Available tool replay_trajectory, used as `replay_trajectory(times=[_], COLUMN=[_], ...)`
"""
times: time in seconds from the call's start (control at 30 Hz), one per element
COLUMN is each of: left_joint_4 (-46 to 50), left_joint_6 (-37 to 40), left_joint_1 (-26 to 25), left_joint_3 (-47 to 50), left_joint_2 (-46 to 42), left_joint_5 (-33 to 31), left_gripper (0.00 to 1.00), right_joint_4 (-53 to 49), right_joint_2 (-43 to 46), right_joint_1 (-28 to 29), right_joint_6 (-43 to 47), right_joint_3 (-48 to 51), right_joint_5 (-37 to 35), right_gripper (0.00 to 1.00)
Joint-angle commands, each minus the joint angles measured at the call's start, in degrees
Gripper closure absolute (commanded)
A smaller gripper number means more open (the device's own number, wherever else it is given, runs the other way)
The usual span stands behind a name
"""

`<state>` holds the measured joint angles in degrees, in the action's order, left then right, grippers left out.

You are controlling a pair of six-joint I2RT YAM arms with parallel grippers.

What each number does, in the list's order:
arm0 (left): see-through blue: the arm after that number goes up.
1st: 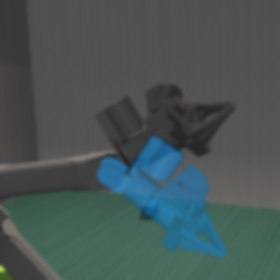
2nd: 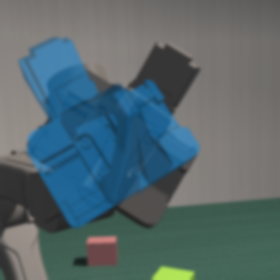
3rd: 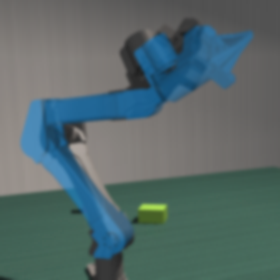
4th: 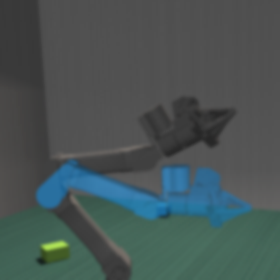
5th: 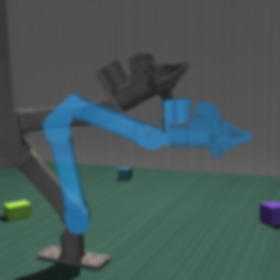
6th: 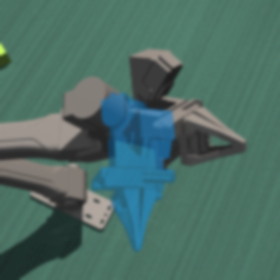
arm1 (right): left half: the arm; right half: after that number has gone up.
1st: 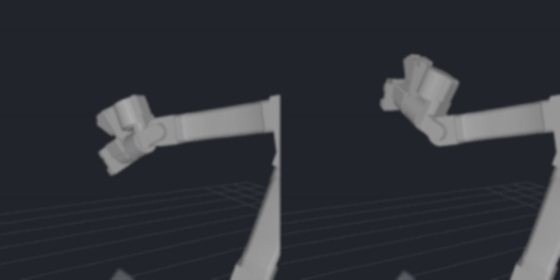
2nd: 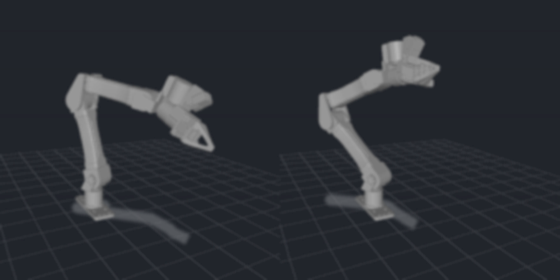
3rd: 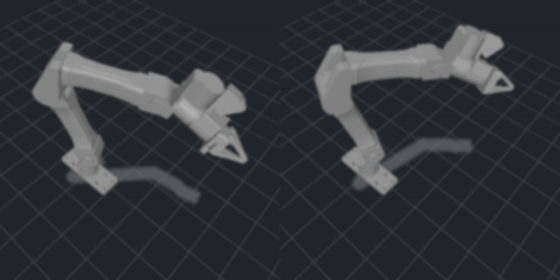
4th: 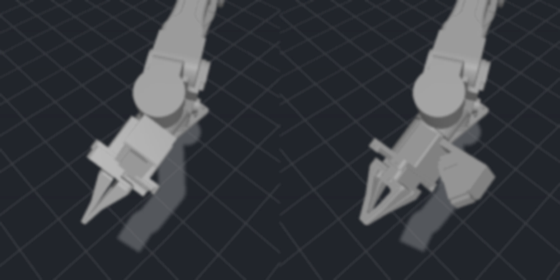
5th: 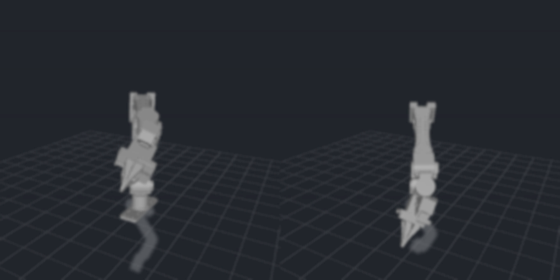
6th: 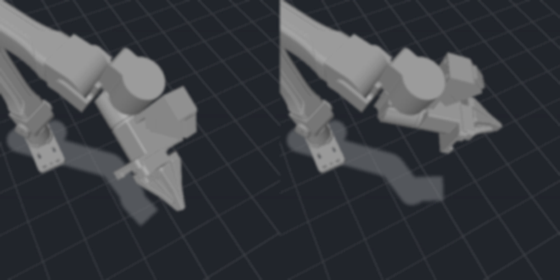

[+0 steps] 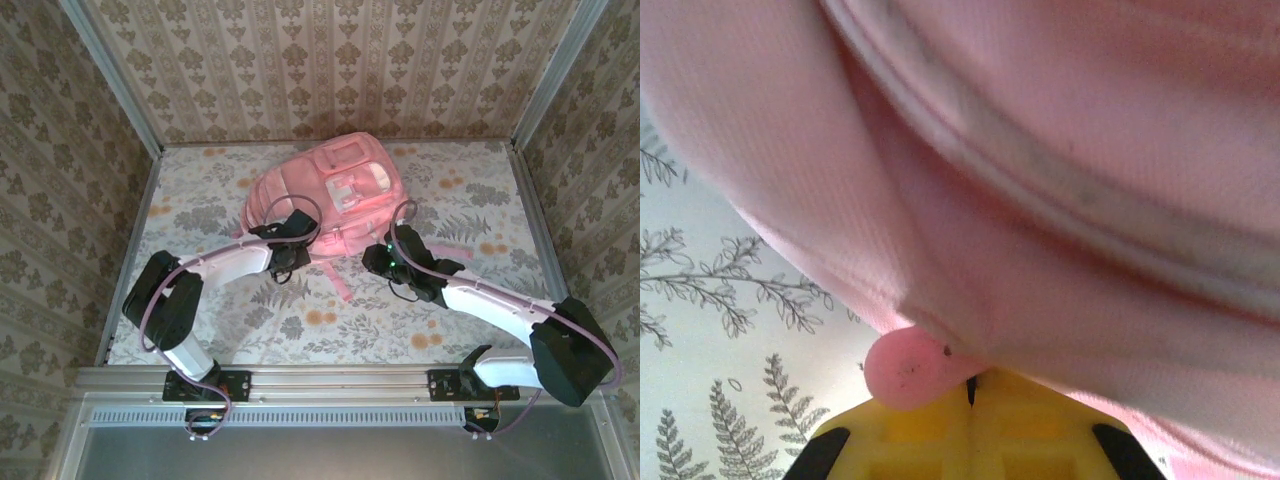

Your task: Pack the student bag

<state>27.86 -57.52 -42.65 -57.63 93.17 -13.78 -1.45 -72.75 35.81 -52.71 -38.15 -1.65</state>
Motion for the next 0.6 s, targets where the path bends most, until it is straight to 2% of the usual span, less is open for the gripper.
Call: replay_trajectory(times=[0.0, 0.07, 0.23, 0.3, 0.43, 0.57], left_joint_4=[-2.7, -3.4, -7.8, -8.3, -7.6, -7.6], left_joint_6=[2.6, 3.3, 5.0, 5.4, 5.9, 7.0], left_joint_1=[-0.1, -0.1, 0.1, 0.3, 0.7, 2.0], left_joint_3=[2.7, 4.8, 10.3, 11.1, 11.1, 11.6], left_joint_2=[-4.9, -8.0, -14.0, -15.0, -15.7, -16.8], left_joint_5=[2.4, 1.8, 1.0, 1.0, 0.3, 2.3], left_gripper=[1.0, 1.0, 1.0, 1.0, 1.0, 1.0], right_joint_4=[1.0, 2.6, 11.6, 15.8, 24.0, 30.9], right_joint_2=[-0.7, -1.5, -8.3, -12.1, -19.9, -26.1], right_joint_1=[0.7, 1.2, 2.7, 3.7, 5.5, 6.7], right_joint_6=[-1.1, -3.1, -13.4, -17.0, -24.4, -27.3], right_joint_3=[-0.8, -0.5, 0.1, -0.3, -2.0, -4.4], right_joint_5=[1.1, 1.7, 4.3, 5.0, 5.0, 4.5], right_gripper=[0.76, 0.75, 0.5, 0.44, 0.39, 0.38])
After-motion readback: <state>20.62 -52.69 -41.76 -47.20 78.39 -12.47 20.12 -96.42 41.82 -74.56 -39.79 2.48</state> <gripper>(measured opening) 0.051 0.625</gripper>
